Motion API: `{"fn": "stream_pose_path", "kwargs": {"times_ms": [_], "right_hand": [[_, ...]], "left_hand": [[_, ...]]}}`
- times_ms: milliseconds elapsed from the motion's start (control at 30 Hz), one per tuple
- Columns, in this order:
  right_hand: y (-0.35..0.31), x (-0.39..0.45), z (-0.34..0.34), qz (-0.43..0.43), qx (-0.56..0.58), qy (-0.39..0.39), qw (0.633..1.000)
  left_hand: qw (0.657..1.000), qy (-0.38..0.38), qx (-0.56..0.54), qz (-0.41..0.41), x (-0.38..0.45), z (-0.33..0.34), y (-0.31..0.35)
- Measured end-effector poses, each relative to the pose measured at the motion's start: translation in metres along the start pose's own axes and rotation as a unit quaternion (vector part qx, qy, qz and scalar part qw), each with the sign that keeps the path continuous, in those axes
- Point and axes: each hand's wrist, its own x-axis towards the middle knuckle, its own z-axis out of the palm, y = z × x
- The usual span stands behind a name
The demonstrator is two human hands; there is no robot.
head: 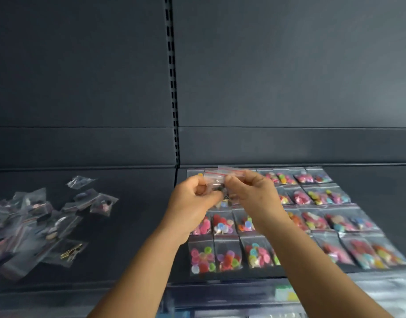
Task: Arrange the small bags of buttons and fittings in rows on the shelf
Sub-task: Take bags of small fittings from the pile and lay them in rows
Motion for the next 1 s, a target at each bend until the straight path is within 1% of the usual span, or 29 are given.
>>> {"fn": "stream_pose_path", "kwargs": {"times_ms": [100, 167, 267, 367, 467, 533, 633, 700, 767, 867, 1000], "right_hand": [[0.003, 0.002, -0.055, -0.007, 0.018, 0.037, 0.999], [0.005, 0.003, -0.095, -0.008, 0.025, 0.052, 0.998], [0.006, 0.004, -0.156, -0.007, 0.034, 0.068, 0.997], [0.008, 0.007, -0.214, -0.005, 0.013, 0.082, 0.996], [0.009, 0.011, -0.261, -0.018, -0.011, 0.086, 0.996], [0.011, 0.014, -0.283, -0.021, -0.015, 0.085, 0.996], [0.017, 0.024, -0.308, -0.011, 0.011, 0.072, 0.997], [0.02, 0.032, -0.322, -0.001, 0.029, 0.064, 0.998], [0.022, 0.04, -0.334, 0.002, 0.04, 0.071, 0.997], [0.021, 0.051, -0.353, -0.006, 0.016, 0.122, 0.992], [0.031, 0.071, -0.387, 0.008, -0.05, 0.206, 0.977]], "left_hand": [[1.0, -0.015, -0.02, 0.005, -0.001, 0.05, 0.014], [1.0, -0.021, 0.005, 0.014, 0.0, 0.087, 0.02], [0.999, -0.042, 0.028, 0.005, 0.0, 0.144, 0.029], [0.998, -0.048, 0.034, 0.006, -0.003, 0.197, 0.039], [0.999, -0.039, 0.015, 0.024, -0.005, 0.241, 0.052], [0.999, -0.029, 0.012, 0.036, -0.002, 0.264, 0.058], [0.999, -0.019, 0.016, 0.046, 0.01, 0.292, 0.067], [0.999, -0.023, 0.02, 0.043, 0.019, 0.306, 0.073], [0.998, -0.034, 0.018, 0.041, 0.028, 0.318, 0.078], [0.998, -0.046, 0.006, 0.039, 0.046, 0.335, 0.082], [0.997, -0.054, 0.03, 0.046, 0.067, 0.359, 0.081]]}}
